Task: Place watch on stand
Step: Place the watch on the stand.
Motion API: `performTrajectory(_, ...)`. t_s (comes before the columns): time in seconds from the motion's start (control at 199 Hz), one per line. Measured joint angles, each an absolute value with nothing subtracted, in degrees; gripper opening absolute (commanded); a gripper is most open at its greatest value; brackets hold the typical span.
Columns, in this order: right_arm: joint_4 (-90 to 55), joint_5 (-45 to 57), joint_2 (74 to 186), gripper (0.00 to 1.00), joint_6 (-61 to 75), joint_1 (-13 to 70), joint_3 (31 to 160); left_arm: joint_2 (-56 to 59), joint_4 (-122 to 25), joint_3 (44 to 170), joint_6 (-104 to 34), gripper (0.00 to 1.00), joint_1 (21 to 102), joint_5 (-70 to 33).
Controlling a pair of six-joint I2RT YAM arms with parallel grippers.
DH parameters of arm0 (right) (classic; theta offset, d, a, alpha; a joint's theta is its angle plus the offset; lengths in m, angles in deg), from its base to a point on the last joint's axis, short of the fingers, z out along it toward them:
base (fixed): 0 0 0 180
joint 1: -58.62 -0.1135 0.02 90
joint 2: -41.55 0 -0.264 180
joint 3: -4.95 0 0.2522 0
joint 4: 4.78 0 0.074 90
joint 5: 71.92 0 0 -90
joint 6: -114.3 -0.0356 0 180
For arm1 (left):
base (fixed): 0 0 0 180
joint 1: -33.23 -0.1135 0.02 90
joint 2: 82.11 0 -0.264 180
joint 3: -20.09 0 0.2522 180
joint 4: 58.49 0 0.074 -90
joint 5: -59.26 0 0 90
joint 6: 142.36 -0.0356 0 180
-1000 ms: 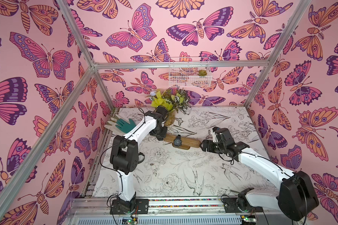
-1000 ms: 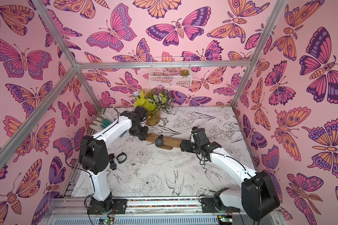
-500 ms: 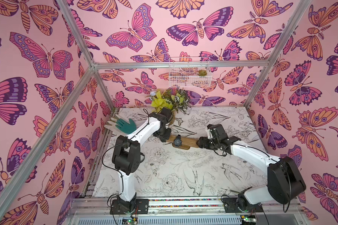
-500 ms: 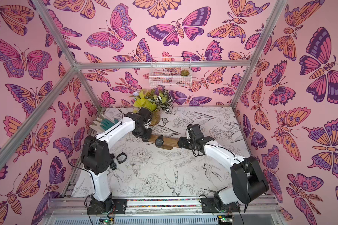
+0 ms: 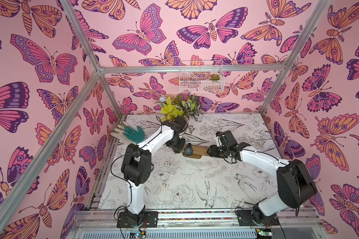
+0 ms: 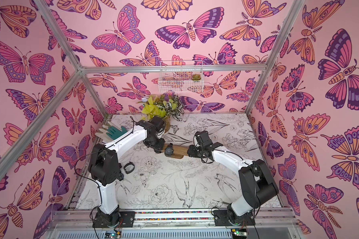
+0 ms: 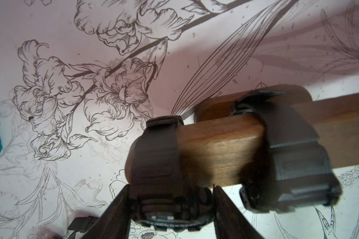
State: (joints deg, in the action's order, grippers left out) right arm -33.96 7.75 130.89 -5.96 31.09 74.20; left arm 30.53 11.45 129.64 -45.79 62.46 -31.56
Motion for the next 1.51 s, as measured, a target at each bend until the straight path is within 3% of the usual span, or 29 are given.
performTrajectory(0.316,-34.2,8.5,131.8,0.48,-5.4,31.1,75.5,30.5,11.5,129.6,-46.1,0.52,63.3,-29.4)
performTrajectory(0.452,-34.5,9.5,133.3,0.48,-5.2,31.1,76.8,30.5,11.7,129.6,-46.1,0.64,63.3,-29.0)
performTrajectory(0.537,-34.8,9.9,134.1,0.48,-5.0,31.1,77.6,30.5,11.8,129.6,-46.1,0.66,63.3,-29.0)
performTrajectory(0.753,-35.4,11.1,134.6,0.49,-4.2,31.0,78.4,30.5,12.1,129.6,-45.9,0.66,63.3,-29.0)
performTrajectory(0.954,-35.9,12.3,134.6,0.52,-3.9,31.0,78.9,29.9,11.9,129.0,-45.6,0.54,63.3,-29.0)
performTrajectory(1.099,-36.2,13.0,134.6,0.57,-3.7,31.0,78.9,28.9,11.6,128.0,-45.5,0.53,63.3,-29.0)
performTrajectory(1.295,-36.7,13.1,134.5,0.64,-3.0,31.0,78.9,23.9,8.9,123.5,-44.4,0.71,63.3,-28.6)
performTrajectory(1.506,-37.3,13.4,133.3,0.67,-2.6,31.0,78.9,16.9,4.3,118.3,-42.7,0.73,63.0,-24.3)
